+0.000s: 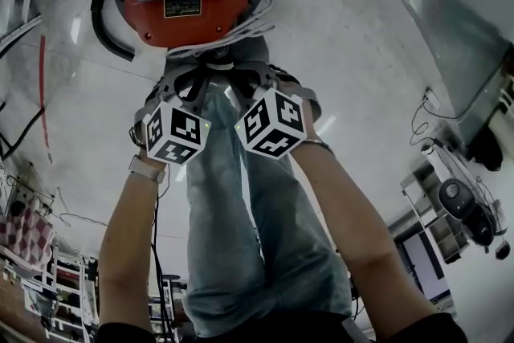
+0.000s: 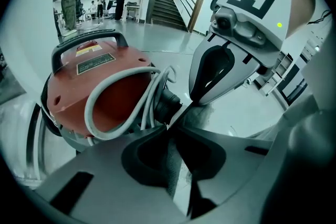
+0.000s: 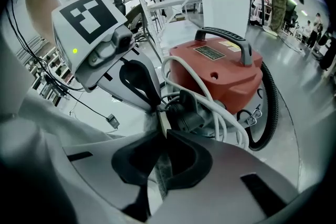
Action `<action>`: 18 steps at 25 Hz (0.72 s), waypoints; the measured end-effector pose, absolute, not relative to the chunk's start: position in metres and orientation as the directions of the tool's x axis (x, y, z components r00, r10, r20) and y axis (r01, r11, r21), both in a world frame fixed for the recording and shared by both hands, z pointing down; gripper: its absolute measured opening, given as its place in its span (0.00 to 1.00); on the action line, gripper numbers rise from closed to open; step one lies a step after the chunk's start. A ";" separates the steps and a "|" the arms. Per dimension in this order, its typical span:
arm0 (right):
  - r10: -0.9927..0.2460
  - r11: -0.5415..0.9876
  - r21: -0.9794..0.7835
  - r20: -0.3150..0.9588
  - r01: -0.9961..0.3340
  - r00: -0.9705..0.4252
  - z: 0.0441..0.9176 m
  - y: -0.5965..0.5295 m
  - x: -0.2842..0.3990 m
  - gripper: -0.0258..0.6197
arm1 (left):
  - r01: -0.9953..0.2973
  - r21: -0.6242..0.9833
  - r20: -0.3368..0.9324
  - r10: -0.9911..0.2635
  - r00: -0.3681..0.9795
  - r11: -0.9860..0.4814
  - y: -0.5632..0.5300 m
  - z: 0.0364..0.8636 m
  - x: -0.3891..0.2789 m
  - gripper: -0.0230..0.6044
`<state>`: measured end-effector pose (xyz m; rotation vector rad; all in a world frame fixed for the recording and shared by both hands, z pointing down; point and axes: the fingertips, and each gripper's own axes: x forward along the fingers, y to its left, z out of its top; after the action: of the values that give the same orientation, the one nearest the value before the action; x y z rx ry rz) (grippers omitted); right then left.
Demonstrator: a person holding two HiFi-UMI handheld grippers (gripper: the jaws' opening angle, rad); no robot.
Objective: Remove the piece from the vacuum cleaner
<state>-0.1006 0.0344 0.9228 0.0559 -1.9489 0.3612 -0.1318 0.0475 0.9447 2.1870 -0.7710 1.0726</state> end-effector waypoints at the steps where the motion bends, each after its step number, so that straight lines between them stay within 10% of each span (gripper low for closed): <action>1: 0.128 0.952 -0.225 0.908 -0.206 -0.400 0.922 0.035 -0.100 0.12 | -0.710 0.240 0.826 -0.245 0.508 -0.662 0.049 0.944 -0.132 0.14; 18: 0.136 0.968 -0.208 0.906 -0.141 -0.401 0.921 0.048 -0.089 0.12 | -0.786 0.241 0.832 -0.295 0.469 -0.569 0.062 0.939 -0.124 0.13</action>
<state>-0.0894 0.0476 0.9214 0.0029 -1.9608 0.2998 -0.1236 0.0622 0.9393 2.0967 -0.8933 1.0203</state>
